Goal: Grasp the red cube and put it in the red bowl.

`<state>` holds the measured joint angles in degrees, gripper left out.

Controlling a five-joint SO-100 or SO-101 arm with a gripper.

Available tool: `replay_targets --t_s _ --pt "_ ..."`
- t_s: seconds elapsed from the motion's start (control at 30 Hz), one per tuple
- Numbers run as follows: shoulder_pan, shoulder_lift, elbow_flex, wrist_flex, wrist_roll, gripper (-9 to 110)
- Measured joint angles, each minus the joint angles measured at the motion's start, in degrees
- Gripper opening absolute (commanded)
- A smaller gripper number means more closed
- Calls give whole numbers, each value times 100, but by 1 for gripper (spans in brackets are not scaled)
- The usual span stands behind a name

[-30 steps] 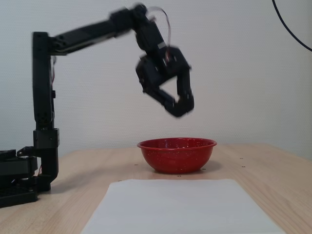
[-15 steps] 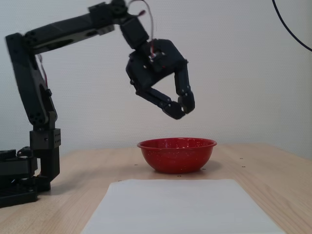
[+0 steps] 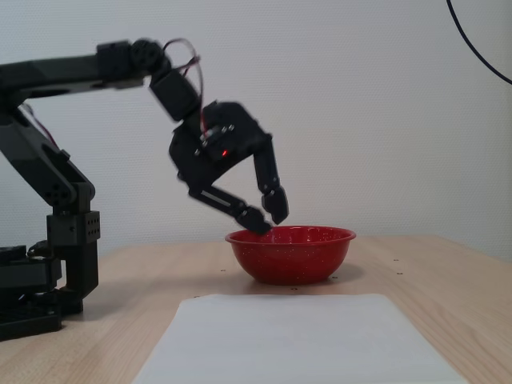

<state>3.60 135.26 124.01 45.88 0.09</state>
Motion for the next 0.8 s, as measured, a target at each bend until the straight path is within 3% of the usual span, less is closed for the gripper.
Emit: replay_targets --t_s 0.2,0.8 --pt "9 1011 1784 -1327 -149 0" --pt "246 3700 5291 -3779 -185 0"
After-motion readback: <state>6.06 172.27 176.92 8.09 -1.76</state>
